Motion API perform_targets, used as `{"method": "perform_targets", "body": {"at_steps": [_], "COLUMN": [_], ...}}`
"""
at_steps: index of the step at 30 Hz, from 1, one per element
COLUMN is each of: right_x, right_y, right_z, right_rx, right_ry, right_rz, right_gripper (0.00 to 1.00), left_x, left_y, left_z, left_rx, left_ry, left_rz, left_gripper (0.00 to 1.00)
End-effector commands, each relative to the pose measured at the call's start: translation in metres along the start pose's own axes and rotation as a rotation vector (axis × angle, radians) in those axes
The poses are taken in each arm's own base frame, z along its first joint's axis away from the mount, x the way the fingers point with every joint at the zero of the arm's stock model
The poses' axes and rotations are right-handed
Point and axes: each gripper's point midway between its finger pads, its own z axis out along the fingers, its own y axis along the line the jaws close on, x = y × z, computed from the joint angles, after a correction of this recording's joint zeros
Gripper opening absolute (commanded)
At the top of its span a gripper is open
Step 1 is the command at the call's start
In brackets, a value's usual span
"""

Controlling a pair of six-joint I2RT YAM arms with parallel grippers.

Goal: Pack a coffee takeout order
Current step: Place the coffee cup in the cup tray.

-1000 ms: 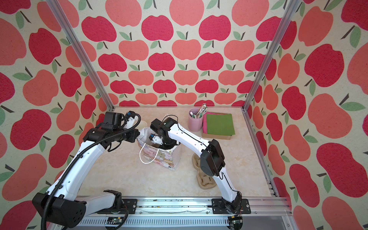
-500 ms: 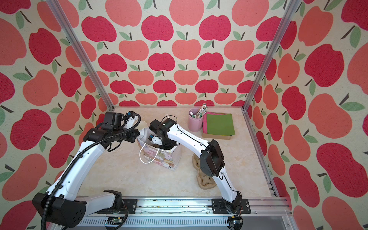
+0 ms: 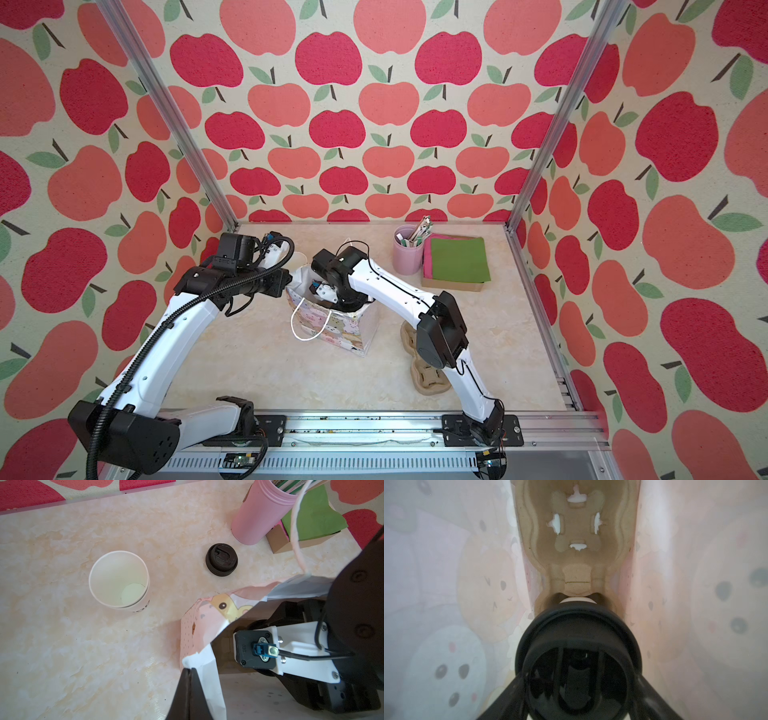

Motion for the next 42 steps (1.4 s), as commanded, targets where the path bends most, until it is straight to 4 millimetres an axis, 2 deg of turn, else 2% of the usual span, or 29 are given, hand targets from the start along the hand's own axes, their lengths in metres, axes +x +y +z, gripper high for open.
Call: {"method": "perform_targets", "body": {"at_steps": [1, 2, 7, 10, 13, 16, 25, 29, 36, 42], "right_x": [0.016, 0.017, 0.016, 0.016, 0.016, 0.017, 0.017, 0.018, 0.018, 0.019], "right_y": [0.009, 0.010, 0.010, 0.010, 0.010, 0.010, 0.010, 0.011, 0.010, 0.009], "right_z": [0.057, 0.058, 0.058, 0.058, 0.058, 0.059, 0.060, 0.060, 0.060, 0.061], "right_rx": [-0.045, -0.045, -0.044, -0.042, -0.043, -0.043, -0.044, -0.043, -0.040, -0.034], "right_ry": [0.156, 0.160, 0.159, 0.159, 0.160, 0.164, 0.165, 0.168, 0.170, 0.175], "right_rz": [-0.001, -0.002, -0.005, -0.004, -0.004, -0.004, -0.005, -0.006, -0.007, -0.009], "right_gripper": [0.54, 0.54, 0.54, 0.54, 0.54, 0.54, 0.54, 0.54, 0.54, 0.55], "left_x": [-0.011, -0.015, -0.037, -0.043, -0.042, -0.036, -0.022, -0.017, -0.012, -0.011], "left_y": [-0.007, -0.009, -0.019, -0.020, -0.015, -0.007, -0.004, -0.006, -0.008, -0.006], "left_z": [-0.010, -0.013, -0.030, -0.034, -0.031, -0.026, -0.007, 0.001, 0.012, 0.010], "left_rx": [0.026, 0.033, 0.068, 0.072, 0.047, 0.005, 0.005, 0.023, 0.030, 0.003], "left_ry": [-0.023, -0.037, -0.125, -0.143, -0.122, -0.074, 0.025, 0.059, 0.093, 0.111], "left_rz": [0.011, 0.011, 0.022, 0.028, 0.027, 0.025, 0.010, -0.006, -0.008, 0.017], "left_gripper": [0.00, 0.01, 0.18, 0.26, 0.36, 0.41, 0.49, 0.45, 0.26, 0.07]}}
